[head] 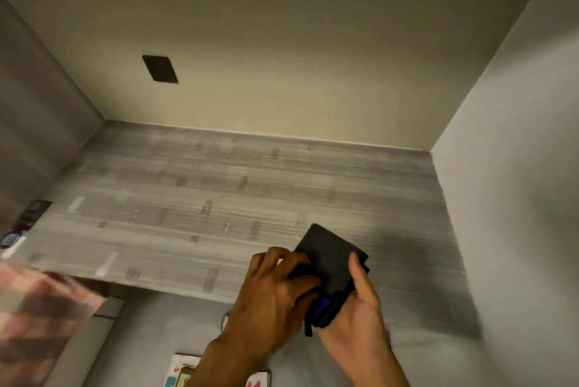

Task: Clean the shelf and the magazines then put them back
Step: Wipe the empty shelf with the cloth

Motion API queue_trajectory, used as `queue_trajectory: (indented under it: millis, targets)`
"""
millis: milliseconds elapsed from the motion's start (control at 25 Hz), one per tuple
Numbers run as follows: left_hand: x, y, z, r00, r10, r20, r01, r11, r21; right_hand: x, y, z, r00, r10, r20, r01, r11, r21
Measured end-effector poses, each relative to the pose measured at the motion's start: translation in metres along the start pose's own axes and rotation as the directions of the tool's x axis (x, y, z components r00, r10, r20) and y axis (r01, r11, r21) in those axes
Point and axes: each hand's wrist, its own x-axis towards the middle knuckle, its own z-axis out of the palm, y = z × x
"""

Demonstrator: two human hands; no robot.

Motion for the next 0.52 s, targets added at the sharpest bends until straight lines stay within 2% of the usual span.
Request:
queue_trajectory:
  millis: [160, 240, 360, 520]
  targets:
    - [-0.027, 0.022, 0.004, 0.974, -0.152, -0.167, 0.126, 0.98, -0.156, -0.016, 0.01, -0.014, 0.997, 0.045, -0.06, -0.044, 0.999, 0.024]
    - [-0.048, 0.024, 0.003, 0.985, -0.117, -0.126, 0.101, 0.987, -0.125, -0.02, 0.021, -0.022, 0.99, 0.072, -0.12, -0.064, 0.996, 0.066]
    - [-0.077, 0.016, 0.002, 0.999, -0.016, 0.029, 0.017, 1.0, -0.013, -0.025, 0.038, -0.029, 0.978, 0.133, -0.16, -0.125, 0.99, 0.061]
    - [-0.1, 0.015, 0.006, 0.986, -0.126, 0.112, 0.129, 0.992, -0.017, -0.029, 0.063, -0.038, 0.968, 0.186, -0.167, -0.197, 0.979, -0.048]
